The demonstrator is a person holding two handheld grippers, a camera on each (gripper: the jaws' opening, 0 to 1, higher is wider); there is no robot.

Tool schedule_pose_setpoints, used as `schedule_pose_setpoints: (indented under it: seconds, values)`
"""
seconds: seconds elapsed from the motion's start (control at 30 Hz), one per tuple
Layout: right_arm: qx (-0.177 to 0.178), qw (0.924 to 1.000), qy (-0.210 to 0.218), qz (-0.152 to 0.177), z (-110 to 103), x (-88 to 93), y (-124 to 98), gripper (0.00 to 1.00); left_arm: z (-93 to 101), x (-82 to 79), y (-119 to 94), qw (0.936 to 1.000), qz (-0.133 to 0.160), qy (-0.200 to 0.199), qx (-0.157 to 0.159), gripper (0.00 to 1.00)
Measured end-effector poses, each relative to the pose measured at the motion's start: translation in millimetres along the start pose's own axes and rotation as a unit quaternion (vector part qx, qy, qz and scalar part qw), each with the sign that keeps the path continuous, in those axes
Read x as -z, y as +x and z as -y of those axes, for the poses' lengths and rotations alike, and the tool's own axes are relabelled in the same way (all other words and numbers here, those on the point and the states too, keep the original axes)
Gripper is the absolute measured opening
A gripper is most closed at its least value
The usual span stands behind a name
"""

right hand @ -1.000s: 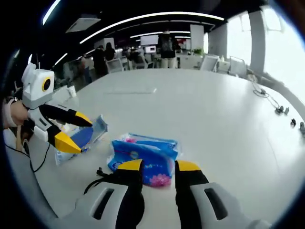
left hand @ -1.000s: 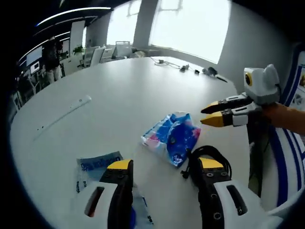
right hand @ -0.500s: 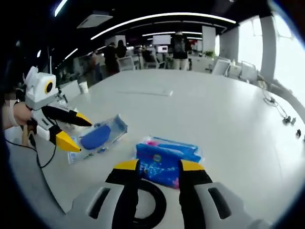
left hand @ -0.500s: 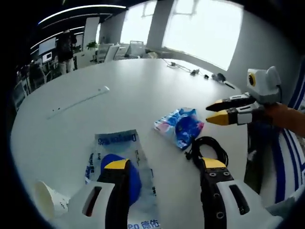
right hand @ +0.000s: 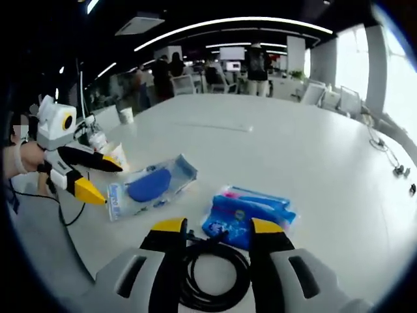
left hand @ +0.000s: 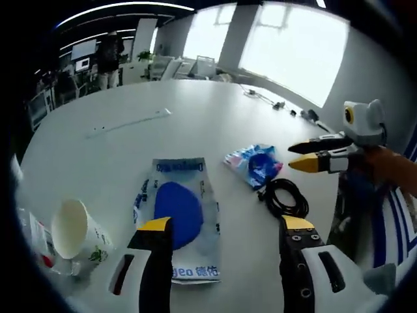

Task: Arrange the tabletop items into an orderly group along one side of the table until the central work area is clear of visible clutter.

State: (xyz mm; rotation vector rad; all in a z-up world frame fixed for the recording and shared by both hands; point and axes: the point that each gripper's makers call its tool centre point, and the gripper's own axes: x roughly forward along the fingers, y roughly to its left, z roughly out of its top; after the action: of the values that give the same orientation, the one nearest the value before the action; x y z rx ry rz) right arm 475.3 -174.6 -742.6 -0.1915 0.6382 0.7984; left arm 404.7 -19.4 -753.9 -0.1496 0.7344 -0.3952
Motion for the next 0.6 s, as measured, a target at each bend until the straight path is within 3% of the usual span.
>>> schedule_pose_setpoints:
  seconds: [0.6]
  values:
    - [-0.047,0.9985,-0.028,-0.005,-34.1,-9.2,10.5,0.4,-18.3,25.2,-28.1,0.9983,0.007,-0.051,-0.027,0.63]
